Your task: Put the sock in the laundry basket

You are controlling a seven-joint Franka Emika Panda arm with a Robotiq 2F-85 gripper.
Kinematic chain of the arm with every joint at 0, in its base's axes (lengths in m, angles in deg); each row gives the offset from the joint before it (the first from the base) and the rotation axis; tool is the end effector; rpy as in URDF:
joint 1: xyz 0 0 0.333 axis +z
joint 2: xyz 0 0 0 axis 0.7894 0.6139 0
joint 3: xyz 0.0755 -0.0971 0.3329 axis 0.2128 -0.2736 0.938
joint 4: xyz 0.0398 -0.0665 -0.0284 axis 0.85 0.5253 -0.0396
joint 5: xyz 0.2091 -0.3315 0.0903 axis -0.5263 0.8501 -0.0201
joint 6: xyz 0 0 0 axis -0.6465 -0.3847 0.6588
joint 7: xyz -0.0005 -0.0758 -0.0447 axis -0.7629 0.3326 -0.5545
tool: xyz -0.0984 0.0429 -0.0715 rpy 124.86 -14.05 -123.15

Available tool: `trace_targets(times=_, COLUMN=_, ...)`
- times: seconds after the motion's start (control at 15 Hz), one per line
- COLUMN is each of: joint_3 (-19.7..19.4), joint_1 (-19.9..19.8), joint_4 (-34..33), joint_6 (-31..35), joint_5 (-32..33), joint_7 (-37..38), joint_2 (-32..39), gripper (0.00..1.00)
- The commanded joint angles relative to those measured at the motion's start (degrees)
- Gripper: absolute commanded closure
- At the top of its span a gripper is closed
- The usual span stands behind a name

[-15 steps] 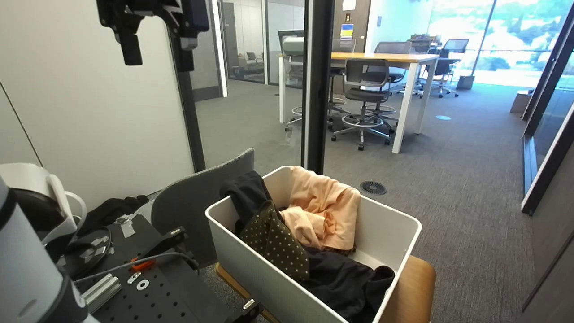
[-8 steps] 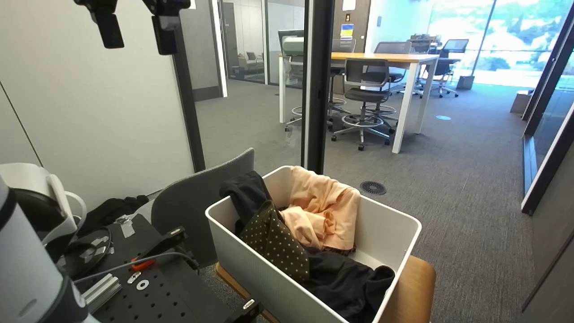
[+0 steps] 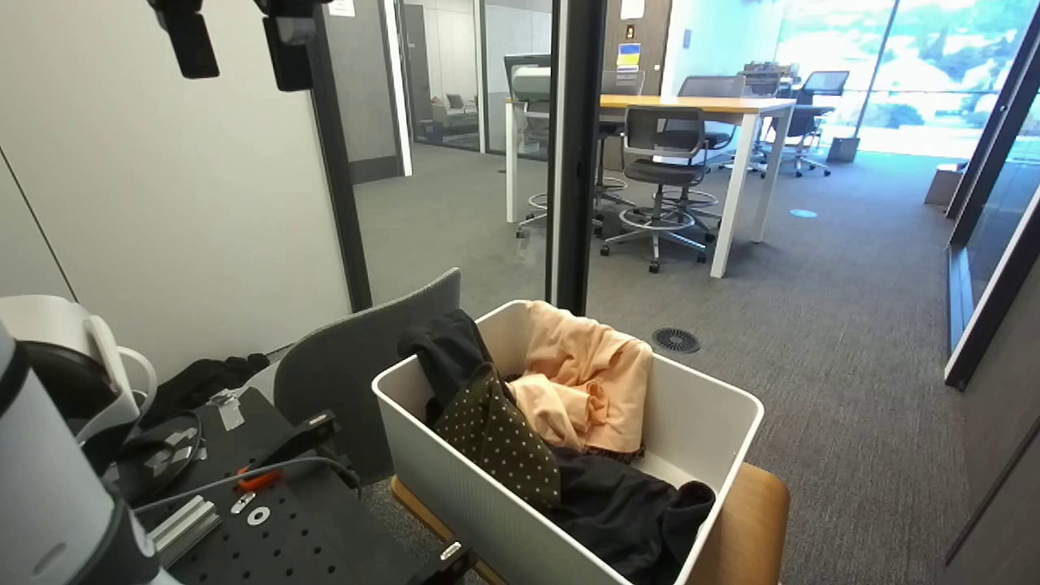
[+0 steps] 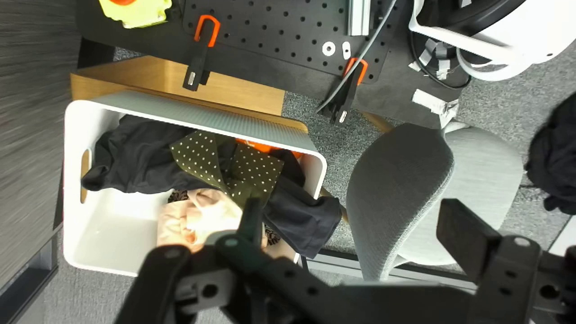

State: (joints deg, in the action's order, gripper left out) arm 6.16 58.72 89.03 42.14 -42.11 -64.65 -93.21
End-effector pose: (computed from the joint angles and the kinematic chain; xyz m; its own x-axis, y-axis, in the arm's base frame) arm 0.1630 0.0246 0.5105 0.9562 0.2849 0.0674 0.2884 -0.9562 -0.0507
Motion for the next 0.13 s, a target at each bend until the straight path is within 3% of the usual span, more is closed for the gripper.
trace_targets(times=0.0, joint_3=-0.1, joint_1=0.03, joint_4=-0.09, joint_6=-0.08, joint_5=0.06, joint_7=0.16, joint_2=-0.01, gripper=0.0)
trace_targets(times=0.07, joint_3=-0.11, joint_1=-0.01, joint_4=-0.09, joint_6=-0.09, joint_5=0.06, joint_7=0.22, joint_2=-0.03, gripper=0.0)
